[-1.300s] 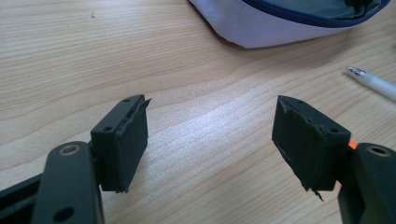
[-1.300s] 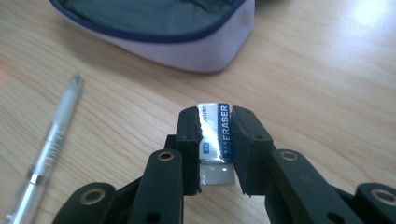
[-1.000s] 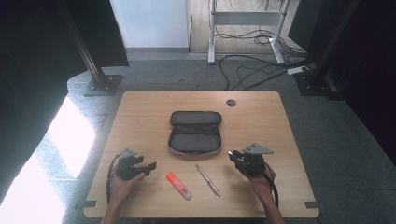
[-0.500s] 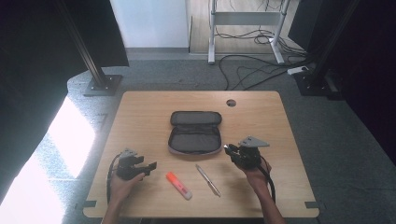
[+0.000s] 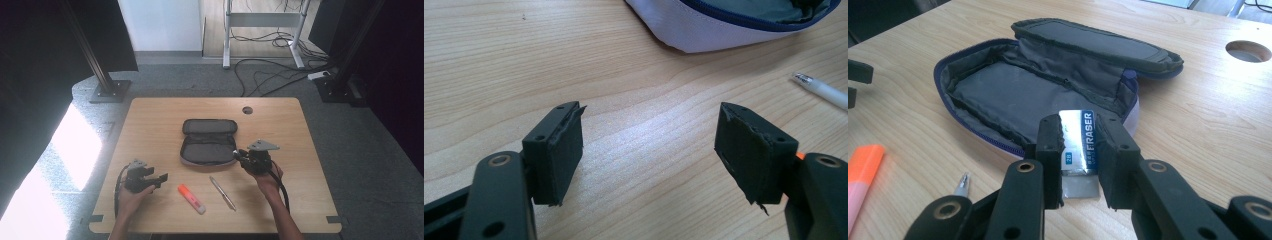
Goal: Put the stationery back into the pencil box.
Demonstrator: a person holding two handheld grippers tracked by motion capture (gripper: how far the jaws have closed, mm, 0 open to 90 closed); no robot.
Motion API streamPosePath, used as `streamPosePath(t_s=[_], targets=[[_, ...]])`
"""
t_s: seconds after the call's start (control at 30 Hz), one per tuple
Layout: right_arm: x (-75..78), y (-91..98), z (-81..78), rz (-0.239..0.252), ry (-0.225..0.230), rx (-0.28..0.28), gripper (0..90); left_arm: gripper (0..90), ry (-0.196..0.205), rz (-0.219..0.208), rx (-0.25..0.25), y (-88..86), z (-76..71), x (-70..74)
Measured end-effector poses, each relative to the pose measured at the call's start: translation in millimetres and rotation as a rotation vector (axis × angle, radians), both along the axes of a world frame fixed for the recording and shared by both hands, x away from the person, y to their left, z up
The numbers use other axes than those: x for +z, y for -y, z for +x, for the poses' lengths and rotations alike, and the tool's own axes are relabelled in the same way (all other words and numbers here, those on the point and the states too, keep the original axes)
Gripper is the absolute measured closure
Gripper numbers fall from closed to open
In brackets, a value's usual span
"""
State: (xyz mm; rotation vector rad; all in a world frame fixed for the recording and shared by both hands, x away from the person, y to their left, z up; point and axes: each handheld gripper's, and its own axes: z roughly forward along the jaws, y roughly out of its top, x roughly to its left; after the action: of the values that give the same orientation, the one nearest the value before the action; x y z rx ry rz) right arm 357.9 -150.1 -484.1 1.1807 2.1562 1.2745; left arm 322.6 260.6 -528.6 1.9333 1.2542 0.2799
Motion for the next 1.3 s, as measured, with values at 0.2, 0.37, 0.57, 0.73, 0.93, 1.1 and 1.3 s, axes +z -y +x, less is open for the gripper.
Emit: streamPosePath(t_s=[0.2, 0.37, 0.57, 0.73, 0.93, 1.1, 1.3], targets=[[-1.0, -4.4, 7.6, -0.007, -0.006, -0.004, 72.5, 27.9, -0.001, 0.000, -0.003, 0.4, -0.1, -0.1], [-4.1, -6.1, 12.4, -0.015, -0.015, -0.006, 72.5, 28.0, -0.002, -0.001, -0.003, 0.0, -0.4, 0.4], [-7.4, -7.8, 18.7, -0.017, -0.023, -0.013, 72.5, 28.0, -0.006, -0.002, -0.004, -1.1, 0.1, 0.0], [-7.6, -10.9, 24.2, -0.019, -0.032, -0.013, 72.5, 28.0, -0.005, -0.003, -0.003, -1.2, -0.2, 0.2], [-6.1, -16.4, 30.1, -0.030, -0.035, -0.011, 72.5, 28.0, -0.006, -0.005, -0.004, -1.7, -0.2, 0.2], [-8.0, -21.3, 35.8, -0.041, -0.034, -0.010, 72.5, 28.0, -0.007, -0.006, -0.003, -2.0, 0.1, -0.1], [-10.8, -27.7, 43.5, -0.047, -0.052, -0.005, 72.5, 28.0, -0.008, -0.007, -0.003, -2.4, 0.0, -0.2]])
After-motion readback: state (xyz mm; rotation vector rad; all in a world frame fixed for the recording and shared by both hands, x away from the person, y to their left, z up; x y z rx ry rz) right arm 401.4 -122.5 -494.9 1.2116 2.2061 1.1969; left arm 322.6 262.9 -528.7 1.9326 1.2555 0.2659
